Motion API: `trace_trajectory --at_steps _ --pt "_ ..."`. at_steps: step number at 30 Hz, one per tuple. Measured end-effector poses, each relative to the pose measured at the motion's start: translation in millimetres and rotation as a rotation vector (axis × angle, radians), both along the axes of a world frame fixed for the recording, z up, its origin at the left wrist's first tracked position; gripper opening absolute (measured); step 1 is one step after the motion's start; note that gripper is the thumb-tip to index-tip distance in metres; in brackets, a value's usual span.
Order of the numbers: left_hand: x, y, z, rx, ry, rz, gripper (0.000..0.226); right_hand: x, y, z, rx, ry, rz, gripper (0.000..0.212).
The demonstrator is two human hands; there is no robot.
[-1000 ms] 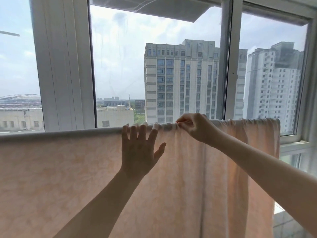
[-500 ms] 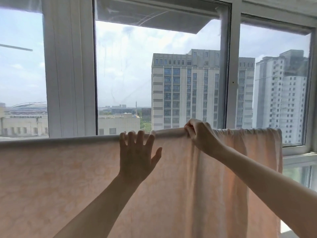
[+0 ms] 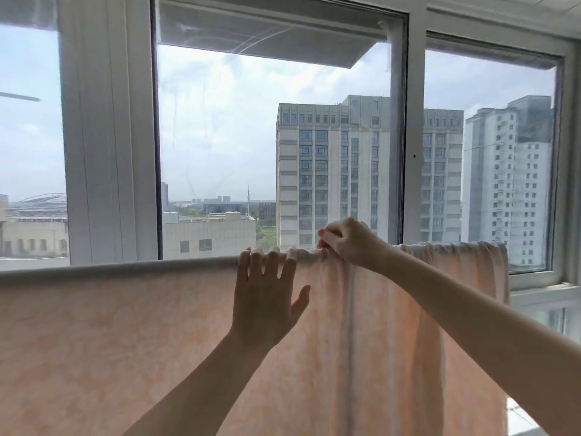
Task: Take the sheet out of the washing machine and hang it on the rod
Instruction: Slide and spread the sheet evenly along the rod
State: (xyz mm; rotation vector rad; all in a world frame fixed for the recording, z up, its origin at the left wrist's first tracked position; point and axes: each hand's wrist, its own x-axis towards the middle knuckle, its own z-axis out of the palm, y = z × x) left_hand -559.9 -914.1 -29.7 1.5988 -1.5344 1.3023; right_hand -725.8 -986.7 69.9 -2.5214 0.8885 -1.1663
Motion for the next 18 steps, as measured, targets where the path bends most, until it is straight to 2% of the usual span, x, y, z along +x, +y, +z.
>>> trace_trajectory --at_steps 2,4,6,10,14,18 --pt "1 0 0 0.001 0.007 0.007 0.059 3 -2 17 0.105 0.174 -0.021 0.029" --pt "3 1 0 -0.009 0.008 -0.001 0.058 8 -4 26 0.14 0.445 -0.076 0.033" --pt "6 3 0 -0.019 0.002 -0.004 0.058 14 -7 30 0.15 0.551 -0.12 0.035" --pt "9 4 0 -0.026 0.003 0.008 0.057 17 -3 24 0.187 0.402 -0.066 0.034" --pt "5 6 0 -0.016 0.007 -0.002 0.058 13 -3 13 0.004 0.273 -0.121 0.043" --pt "-3 4 1 0.005 0.001 -0.009 0.058 5 -11 5 -0.094 0.172 -0.147 0.038"
